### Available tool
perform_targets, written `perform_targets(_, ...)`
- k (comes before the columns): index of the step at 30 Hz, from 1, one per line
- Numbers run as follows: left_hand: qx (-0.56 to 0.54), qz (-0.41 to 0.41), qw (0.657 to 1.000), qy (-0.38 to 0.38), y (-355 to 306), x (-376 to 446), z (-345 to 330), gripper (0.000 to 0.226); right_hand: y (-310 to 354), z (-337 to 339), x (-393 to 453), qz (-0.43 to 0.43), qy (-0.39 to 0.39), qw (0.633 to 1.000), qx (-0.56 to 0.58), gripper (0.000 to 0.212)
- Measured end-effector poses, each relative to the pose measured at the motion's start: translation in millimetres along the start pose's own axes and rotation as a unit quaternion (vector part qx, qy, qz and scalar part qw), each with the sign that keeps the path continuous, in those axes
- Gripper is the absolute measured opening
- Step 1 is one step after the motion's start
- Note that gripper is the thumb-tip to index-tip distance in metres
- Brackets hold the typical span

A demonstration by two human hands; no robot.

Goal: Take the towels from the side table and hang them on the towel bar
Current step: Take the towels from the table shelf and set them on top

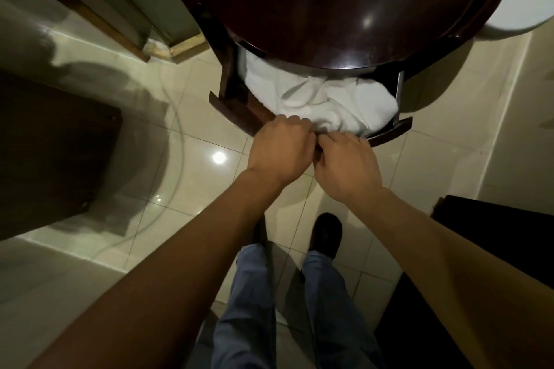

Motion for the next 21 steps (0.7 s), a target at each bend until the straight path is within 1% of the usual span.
perform_targets(1,-0.009,-0.01,1.0,-0.006,-0.2,1.0,3.3,0.026,2.6,1.0,-4.8,-0.001,0.008,1.0,0.0,0.017)
perform_targets(3,-0.016,-0.018,1.0,0.012,1.9,2.5,3.7,0.027,7.1,3.7,-15.1,0.0,0.023,1.0,0.008,0.018)
perform_targets(7,0.003,-0.017,0.998,0.068,7.6,-1.0,-8.3,0.049,12.4,-1.7,-39.0,0.001,0.054,0.998,0.012,0.024)
perform_targets(11,0.003,-0.012,0.994,0.109,10.7,-0.6,-19.3,0.06,18.6,-9.1,-56.4,0.006,0.085,0.996,0.017,0.023)
perform_targets(18,0.022,-0.004,0.992,0.124,12.0,12.3,-27.9,0.063,26.0,-16.6,-78.5,-0.012,0.118,0.993,0.017,0.017)
perform_targets(20,0.028,-0.008,0.991,0.128,12.4,17.0,-29.3,0.064,28.9,-16.4,-82.4,0.003,0.146,0.989,0.02,0.016)
perform_targets(21,0.03,-0.011,0.991,0.13,12.6,19.2,-30.0,0.064,31.1,-16.4,-83.9,0.025,0.162,0.986,0.014,0.017)
Point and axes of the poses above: each hand's wrist, its own x-axis towards the middle knuckle, its own z-axis out of the back of the hand, y = z × x, the point moved 3 cm from there along x, towards the middle knuckle, and after that the axes turned 7 degrees about -y, right-handed, at the moved point
